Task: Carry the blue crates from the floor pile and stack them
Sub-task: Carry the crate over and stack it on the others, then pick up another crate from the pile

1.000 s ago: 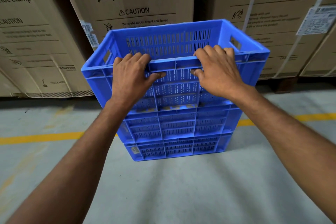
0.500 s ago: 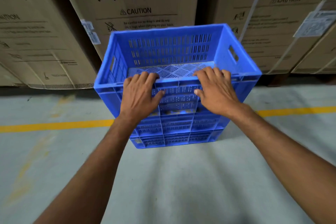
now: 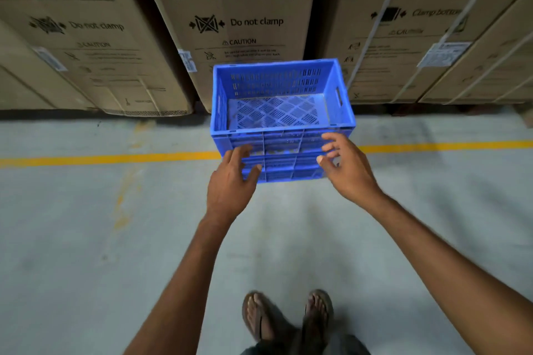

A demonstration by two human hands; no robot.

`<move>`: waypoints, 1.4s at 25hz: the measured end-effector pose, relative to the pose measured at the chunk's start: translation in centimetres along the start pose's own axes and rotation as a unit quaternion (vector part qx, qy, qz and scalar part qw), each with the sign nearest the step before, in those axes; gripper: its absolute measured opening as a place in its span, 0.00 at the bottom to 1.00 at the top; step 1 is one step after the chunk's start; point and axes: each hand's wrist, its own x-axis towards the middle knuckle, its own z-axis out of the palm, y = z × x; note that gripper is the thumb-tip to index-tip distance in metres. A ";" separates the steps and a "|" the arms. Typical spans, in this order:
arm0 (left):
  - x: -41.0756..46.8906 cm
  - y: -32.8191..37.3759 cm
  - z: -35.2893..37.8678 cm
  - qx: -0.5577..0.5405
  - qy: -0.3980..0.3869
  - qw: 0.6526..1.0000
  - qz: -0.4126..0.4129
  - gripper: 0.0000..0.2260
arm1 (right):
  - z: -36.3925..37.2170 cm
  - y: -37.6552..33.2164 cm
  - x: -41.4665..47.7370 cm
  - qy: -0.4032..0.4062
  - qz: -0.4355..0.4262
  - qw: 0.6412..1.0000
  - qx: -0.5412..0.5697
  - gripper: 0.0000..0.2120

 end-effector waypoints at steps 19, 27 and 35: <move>-52.0 15.3 -11.5 -0.087 0.219 0.929 -0.284 0.12 | -7.6 -14.2 -42.3 -0.253 -0.156 0.954 0.024 0.12; -75.2 10.3 -16.2 -0.096 0.338 0.849 -0.396 0.12 | 1.0 -19.3 -61.1 -0.391 -0.285 0.875 -0.026 0.13; -97.0 3.7 -24.4 -0.078 0.434 0.749 -0.494 0.12 | 12.1 -28.1 -79.9 -0.482 -0.325 0.813 -0.002 0.13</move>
